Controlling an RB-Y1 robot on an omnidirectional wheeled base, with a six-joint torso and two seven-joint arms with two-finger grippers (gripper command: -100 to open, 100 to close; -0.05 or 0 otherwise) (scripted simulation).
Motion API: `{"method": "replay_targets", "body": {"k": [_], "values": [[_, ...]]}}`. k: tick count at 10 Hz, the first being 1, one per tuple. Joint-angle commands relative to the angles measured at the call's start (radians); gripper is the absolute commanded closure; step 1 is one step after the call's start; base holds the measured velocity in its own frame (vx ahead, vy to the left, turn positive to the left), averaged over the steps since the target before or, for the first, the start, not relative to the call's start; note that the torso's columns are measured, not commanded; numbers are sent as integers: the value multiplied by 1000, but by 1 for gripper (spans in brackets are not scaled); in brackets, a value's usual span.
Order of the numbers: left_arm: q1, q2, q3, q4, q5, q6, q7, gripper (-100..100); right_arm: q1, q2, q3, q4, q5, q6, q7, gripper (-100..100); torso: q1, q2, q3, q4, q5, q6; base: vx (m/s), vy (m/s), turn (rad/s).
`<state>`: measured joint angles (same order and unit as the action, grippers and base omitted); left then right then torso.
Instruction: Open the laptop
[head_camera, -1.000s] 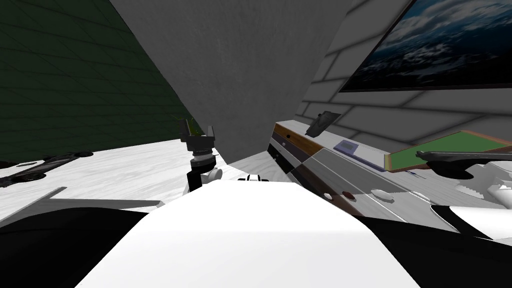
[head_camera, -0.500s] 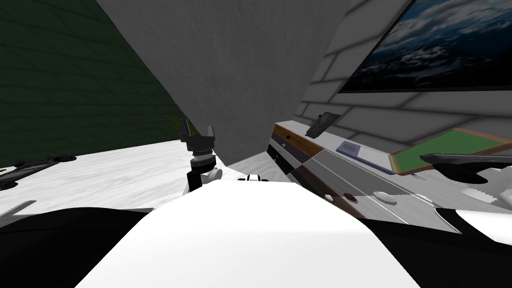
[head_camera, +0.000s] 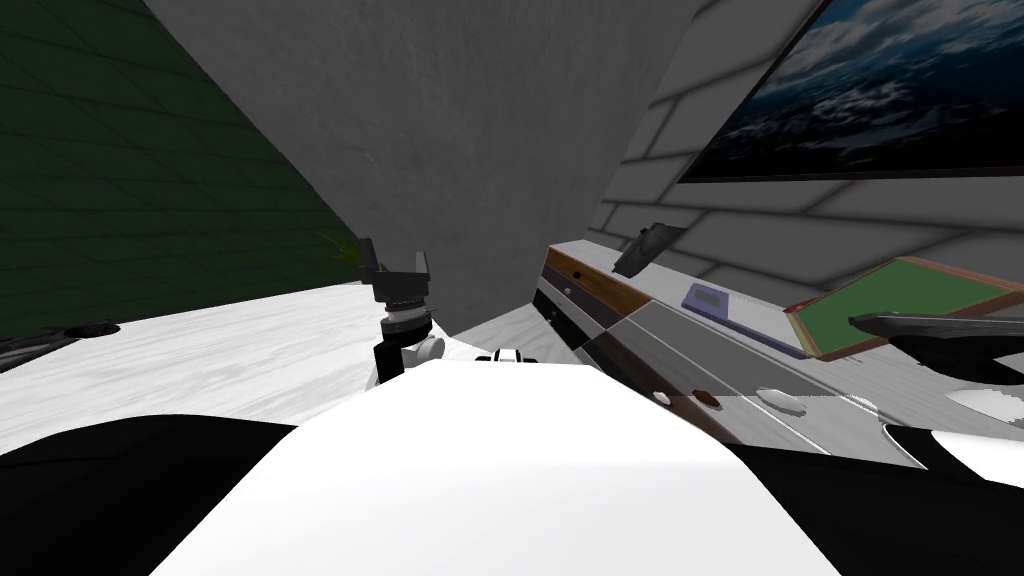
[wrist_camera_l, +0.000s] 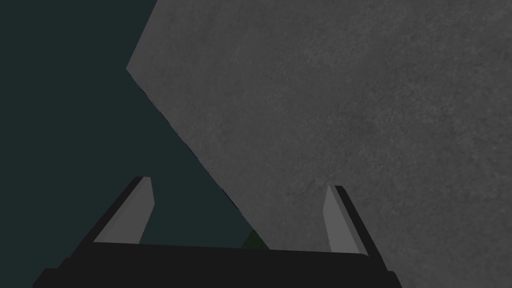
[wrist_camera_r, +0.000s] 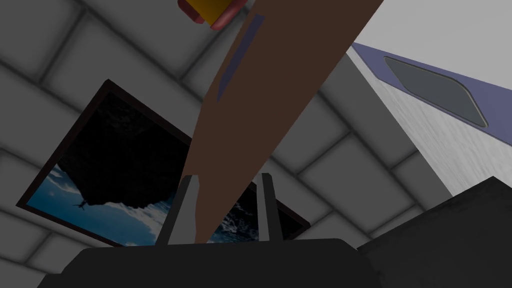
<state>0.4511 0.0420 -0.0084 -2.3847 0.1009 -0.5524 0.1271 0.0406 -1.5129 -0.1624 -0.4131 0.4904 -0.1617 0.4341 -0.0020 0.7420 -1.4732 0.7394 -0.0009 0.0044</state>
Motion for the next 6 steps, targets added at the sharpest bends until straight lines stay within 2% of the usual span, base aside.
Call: {"method": "replay_targets", "body": {"k": [1, 2, 3, 4, 5, 6], "values": [[0, 0, 0, 0, 0, 0, 0, 0, 28, 12, -76, 28, -9, -59, 63, 100, 1, -1, -1, 0, 1, -2, 82, 27, -72], [0, 0, 0, 0, 0, 0, 0, 0, 28, 12, -87, 28, -9, -59, 69, 100, 4, -3, -2, -1, 2, -2, 70, 26, -54], [0, 0, 0, 0, 0, 0, 0, 0, 58, 17, -123, 34, -19, -91, 104, 100, 5, -3, -3, -1, 4, -4, 101, 29, -75], [0, 0, 0, 0, 0, 0, 0, 0, 58, 17, -141, 34, -19, -91, 104, 100, 6, -5, -3, -1, 3, -3, 77, 24, -51], [0, 0, 0, 0, 0, 0, 0, 0, 89, 23, -175, 40, -29, -123, 140, 100, 5, -3, -3, -1, 4, -5, 68, 22, -72], [0, 0, 0, 0, 0, 0, 0, 0, 89, 23, -195, 40, -29, -123, 140, 100, 5, -2, -2, 0, 4, -3, 65, 22, -51]]}}
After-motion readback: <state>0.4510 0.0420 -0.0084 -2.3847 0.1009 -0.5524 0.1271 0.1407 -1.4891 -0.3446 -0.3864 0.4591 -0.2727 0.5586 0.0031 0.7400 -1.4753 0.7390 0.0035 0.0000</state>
